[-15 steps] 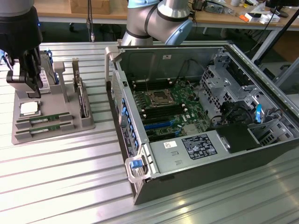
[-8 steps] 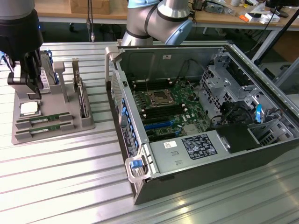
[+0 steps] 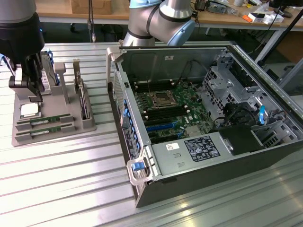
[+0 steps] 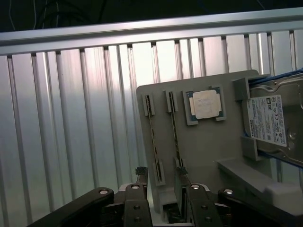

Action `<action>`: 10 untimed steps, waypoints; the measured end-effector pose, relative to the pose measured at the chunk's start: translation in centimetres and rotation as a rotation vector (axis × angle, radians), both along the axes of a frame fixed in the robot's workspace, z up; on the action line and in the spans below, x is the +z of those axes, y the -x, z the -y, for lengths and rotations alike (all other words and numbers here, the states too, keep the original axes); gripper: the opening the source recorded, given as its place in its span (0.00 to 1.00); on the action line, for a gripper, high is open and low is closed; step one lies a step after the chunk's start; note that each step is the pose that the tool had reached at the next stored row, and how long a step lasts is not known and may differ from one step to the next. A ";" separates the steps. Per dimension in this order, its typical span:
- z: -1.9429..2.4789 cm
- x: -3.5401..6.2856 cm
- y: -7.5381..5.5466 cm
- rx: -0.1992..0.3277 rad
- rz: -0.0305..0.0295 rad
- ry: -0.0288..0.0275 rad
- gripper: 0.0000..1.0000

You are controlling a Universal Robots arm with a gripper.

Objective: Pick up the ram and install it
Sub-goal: 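Pick up the ram and move it above insertion slot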

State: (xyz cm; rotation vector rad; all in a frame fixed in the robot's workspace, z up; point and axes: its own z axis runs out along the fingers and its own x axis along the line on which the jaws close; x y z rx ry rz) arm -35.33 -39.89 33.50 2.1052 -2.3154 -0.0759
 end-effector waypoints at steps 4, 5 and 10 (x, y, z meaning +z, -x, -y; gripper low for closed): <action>0.00 -0.36 0.0 0.000 0.0000 0.0000 0.36; 0.00 -0.41 0.0 0.000 0.0000 0.0000 0.36; 0.00 -0.68 0.0 0.001 0.0000 0.0000 0.36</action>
